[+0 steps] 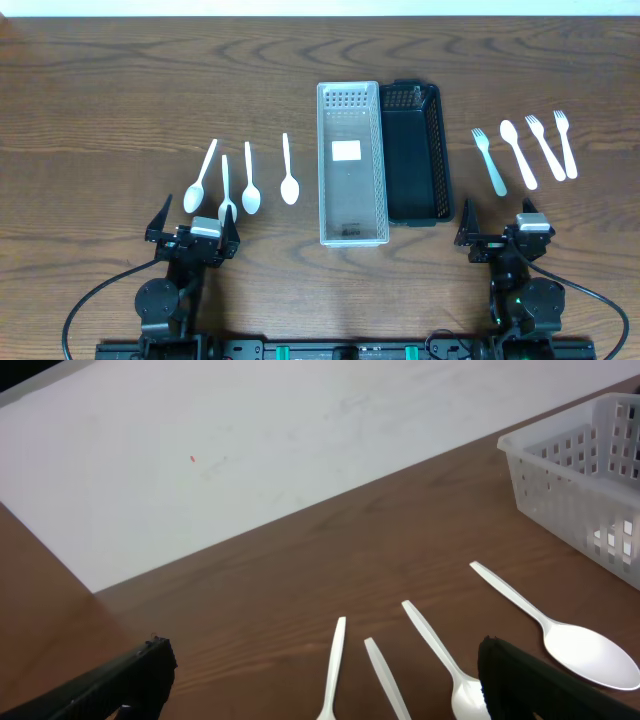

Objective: Pack container

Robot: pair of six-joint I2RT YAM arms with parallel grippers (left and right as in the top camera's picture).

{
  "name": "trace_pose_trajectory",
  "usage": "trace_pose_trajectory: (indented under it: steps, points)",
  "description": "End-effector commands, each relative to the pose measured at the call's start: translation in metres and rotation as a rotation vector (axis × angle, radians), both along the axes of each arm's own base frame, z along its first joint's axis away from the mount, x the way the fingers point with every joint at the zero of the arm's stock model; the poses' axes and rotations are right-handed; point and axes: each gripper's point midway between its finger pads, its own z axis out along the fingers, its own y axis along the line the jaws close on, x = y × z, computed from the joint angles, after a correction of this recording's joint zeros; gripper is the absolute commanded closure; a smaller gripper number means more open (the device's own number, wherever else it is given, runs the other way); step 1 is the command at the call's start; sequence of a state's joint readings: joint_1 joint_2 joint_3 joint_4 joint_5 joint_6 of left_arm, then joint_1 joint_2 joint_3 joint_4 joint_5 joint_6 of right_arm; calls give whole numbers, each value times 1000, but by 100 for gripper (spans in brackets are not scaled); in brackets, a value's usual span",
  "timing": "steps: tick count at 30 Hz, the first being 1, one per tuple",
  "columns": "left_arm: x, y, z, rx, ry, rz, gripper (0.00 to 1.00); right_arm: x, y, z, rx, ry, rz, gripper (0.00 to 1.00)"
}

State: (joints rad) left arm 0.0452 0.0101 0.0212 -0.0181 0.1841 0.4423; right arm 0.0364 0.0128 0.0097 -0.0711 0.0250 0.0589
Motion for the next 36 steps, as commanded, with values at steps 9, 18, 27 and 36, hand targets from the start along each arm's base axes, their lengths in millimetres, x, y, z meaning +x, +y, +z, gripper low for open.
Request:
trace_pose_trajectory:
  steps: [9,18,27,36]
  points:
    - [-1,-1,-15,-13,47,-7,2,0,2,-1,-12,-1,10,1]
    - [-1,-1,-15,-13,47,-7,2,0,-2,12,60,-54,-19,1]
    - [-1,-1,-15,-13,47,-7,2,-6,-1,61,138,-142,-10,1]
    - [-1,-1,-15,-13,47,-7,2,6,3,97,208,205,-1,1]
